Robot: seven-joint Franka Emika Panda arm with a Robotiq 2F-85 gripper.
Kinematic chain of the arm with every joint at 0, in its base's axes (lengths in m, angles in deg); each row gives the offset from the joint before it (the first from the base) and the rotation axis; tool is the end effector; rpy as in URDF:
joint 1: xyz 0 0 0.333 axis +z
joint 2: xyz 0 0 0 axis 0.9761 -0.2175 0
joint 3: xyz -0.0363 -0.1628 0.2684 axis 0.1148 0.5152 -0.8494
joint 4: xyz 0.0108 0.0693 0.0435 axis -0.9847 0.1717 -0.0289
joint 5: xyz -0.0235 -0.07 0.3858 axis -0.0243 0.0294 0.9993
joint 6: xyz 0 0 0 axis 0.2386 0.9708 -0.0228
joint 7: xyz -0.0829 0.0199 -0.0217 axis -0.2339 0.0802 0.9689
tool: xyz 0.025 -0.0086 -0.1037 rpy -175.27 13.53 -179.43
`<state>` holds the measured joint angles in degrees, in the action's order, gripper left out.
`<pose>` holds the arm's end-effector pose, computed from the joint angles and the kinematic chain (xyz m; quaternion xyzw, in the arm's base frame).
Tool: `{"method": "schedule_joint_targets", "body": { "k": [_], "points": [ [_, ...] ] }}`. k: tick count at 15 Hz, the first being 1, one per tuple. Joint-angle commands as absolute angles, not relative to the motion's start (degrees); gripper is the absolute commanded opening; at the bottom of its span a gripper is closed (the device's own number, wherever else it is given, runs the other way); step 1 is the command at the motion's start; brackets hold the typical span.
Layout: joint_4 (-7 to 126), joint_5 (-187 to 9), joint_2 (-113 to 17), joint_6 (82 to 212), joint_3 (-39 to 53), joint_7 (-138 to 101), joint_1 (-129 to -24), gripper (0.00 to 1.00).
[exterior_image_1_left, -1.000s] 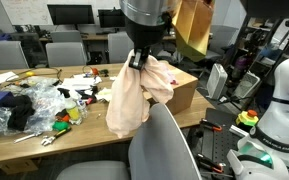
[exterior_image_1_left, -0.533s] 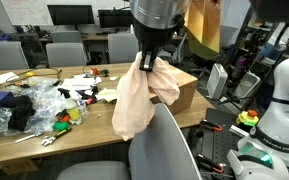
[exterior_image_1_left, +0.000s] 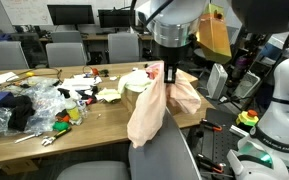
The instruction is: Pick up the clothes on the box and put them on the box.
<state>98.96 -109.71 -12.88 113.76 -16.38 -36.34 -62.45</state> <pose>0.3701 0.2197 0.4623 0.9510 0.1467 0.0160 0.2718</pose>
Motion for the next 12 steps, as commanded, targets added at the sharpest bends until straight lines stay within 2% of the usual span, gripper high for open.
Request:
{"method": "schedule_joint_targets", "body": {
  "k": [1,12],
  "points": [
    [100.63,-105.83,-12.05,112.28,-14.83,-33.05,-63.00,0.03],
    [103.61,-92.65,-14.33,110.43,-6.16,-29.55,-69.16,0.03]
  ]
}}
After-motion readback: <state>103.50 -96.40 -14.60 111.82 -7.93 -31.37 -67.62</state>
